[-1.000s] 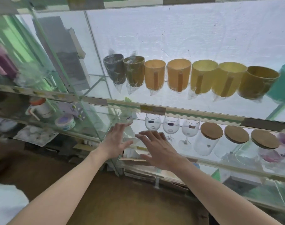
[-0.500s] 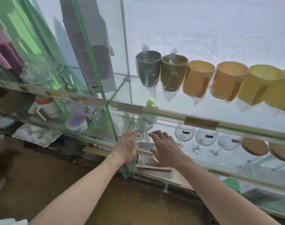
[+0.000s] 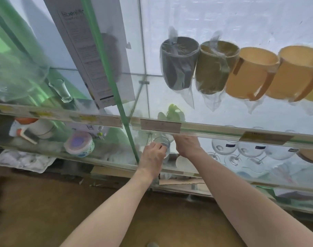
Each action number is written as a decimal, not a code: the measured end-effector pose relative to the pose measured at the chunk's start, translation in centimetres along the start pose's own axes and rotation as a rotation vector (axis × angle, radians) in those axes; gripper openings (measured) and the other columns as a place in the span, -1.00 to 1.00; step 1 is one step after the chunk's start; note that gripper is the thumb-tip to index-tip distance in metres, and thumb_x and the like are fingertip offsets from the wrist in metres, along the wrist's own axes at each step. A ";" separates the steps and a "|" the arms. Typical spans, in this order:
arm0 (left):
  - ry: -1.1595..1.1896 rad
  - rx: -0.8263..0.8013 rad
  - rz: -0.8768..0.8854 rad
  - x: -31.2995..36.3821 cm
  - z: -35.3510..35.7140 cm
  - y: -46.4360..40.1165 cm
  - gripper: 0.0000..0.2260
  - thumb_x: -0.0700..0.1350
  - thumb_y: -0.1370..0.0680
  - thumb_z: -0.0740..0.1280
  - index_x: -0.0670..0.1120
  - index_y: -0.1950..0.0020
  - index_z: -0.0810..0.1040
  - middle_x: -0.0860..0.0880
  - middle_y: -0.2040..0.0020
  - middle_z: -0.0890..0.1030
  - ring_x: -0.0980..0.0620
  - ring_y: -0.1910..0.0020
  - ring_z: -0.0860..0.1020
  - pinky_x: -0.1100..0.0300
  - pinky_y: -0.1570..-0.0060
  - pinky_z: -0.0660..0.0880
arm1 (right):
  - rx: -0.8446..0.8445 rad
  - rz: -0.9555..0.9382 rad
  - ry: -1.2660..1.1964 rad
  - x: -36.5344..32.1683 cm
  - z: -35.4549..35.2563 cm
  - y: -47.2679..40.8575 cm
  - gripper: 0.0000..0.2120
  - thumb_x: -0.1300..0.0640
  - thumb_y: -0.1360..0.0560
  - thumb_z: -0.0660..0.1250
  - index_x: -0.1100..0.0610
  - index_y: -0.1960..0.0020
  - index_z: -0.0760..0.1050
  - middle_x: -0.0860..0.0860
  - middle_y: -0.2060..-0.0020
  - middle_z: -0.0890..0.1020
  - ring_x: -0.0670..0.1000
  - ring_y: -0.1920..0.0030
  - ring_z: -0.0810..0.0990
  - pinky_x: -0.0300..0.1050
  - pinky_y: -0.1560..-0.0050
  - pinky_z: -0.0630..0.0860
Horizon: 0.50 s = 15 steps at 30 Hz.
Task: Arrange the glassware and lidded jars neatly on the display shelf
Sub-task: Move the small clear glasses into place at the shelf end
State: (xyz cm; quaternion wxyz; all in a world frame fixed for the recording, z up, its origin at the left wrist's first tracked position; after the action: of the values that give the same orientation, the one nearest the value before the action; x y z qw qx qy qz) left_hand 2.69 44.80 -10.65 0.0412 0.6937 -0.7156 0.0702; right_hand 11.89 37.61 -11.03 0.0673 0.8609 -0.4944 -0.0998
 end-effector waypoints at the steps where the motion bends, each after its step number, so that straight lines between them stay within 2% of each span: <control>1: 0.019 0.001 0.008 -0.1 0.0 -0.2 -0.64 -0.31 -0.45 0.49 -0.07 -0.19 0.56 -0.02 -0.11 0.60 -0.03 -0.10 0.52 0.10 -0.15 0.49 | 0.024 0.010 -0.008 0.2 -0.1 -0.3 -0.65 0.39 -0.47 0.21 0.08 -0.16 0.50 0.11 -0.06 0.65 0.23 -0.03 0.62 -0.03 0.20 0.47; 4: 0.058 -0.003 0.046 -0.1 0.0 -0.8 -0.75 -0.31 -0.50 0.43 -0.09 -0.14 0.55 -0.03 -0.09 0.60 -0.01 -0.06 0.51 0.12 -0.17 0.50 | 0.094 -0.007 -0.033 0.3 -0.6 -0.3 -0.70 0.43 -0.43 0.25 0.11 -0.06 0.47 0.14 -0.02 0.62 0.26 0.02 0.60 -0.01 0.22 0.52; 7: 0.079 -0.020 0.076 0.0 0.0 -1.1 -0.81 -0.34 -0.52 0.39 -0.10 -0.05 0.55 -0.03 -0.05 0.60 -0.01 -0.04 0.52 0.11 -0.17 0.50 | 0.105 -0.038 -0.027 0.3 -0.4 0.4 -0.75 0.42 -0.43 0.20 0.10 0.07 0.43 0.09 0.18 0.59 0.25 0.14 0.60 -0.04 0.29 0.42; 9: 0.107 -0.025 0.073 -0.1 -0.4 -1.3 -0.83 -0.36 -0.54 0.37 -0.09 0.02 0.54 -0.03 0.01 0.60 0.00 0.03 0.51 0.13 -0.10 0.51 | 0.133 -0.066 -0.009 0.3 -0.6 1.5 -0.76 0.42 -0.42 0.23 0.09 0.12 0.43 0.04 0.29 0.54 0.23 0.18 0.62 -0.03 0.30 0.40; 10: 0.124 -0.032 0.068 -0.3 -0.4 -1.5 -0.83 -0.36 -0.55 0.35 -0.09 0.05 0.54 -0.03 0.04 0.59 0.01 0.07 0.50 0.15 -0.04 0.52 | 0.160 -0.082 -0.009 0.2 -0.7 2.0 -0.76 0.42 -0.42 0.25 0.09 0.13 0.44 0.04 0.27 0.55 0.22 0.16 0.63 -0.01 0.28 0.42; 13: 0.128 -0.076 0.055 -0.6 -0.4 -1.8 -0.86 -0.35 -0.59 0.32 -0.12 0.04 0.56 -0.04 0.06 0.59 0.03 0.12 0.51 0.25 0.09 0.46 | 0.225 -0.094 -0.035 0.3 -0.8 4.0 -0.75 0.45 -0.43 0.28 0.12 0.06 0.50 0.04 0.04 0.62 0.18 0.02 0.58 0.02 0.22 0.45; 15: 0.131 -0.101 0.043 -0.8 -0.1 -1.9 -0.88 -0.32 -0.61 0.32 -0.13 0.03 0.57 -0.04 0.05 0.59 0.02 0.11 0.56 0.26 0.11 0.45 | 0.237 -0.078 -0.072 0.6 -0.4 5.2 -0.74 0.47 -0.43 0.27 0.14 0.04 0.50 0.04 0.01 0.60 0.18 0.05 0.58 0.00 0.27 0.42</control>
State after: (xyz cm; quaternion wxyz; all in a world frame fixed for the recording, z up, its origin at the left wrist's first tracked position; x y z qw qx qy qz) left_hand 4.58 45.52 -10.55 0.1211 0.6694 -0.7286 0.0802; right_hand 7.89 34.48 -9.59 -0.0567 0.8771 -0.4712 -0.0739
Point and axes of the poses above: each hand's wrist, its own y-axis away from the middle knuckle, its own z-axis out of the palm, x = y × z, the point moved 10 cm from there along -y, towards the middle knuckle
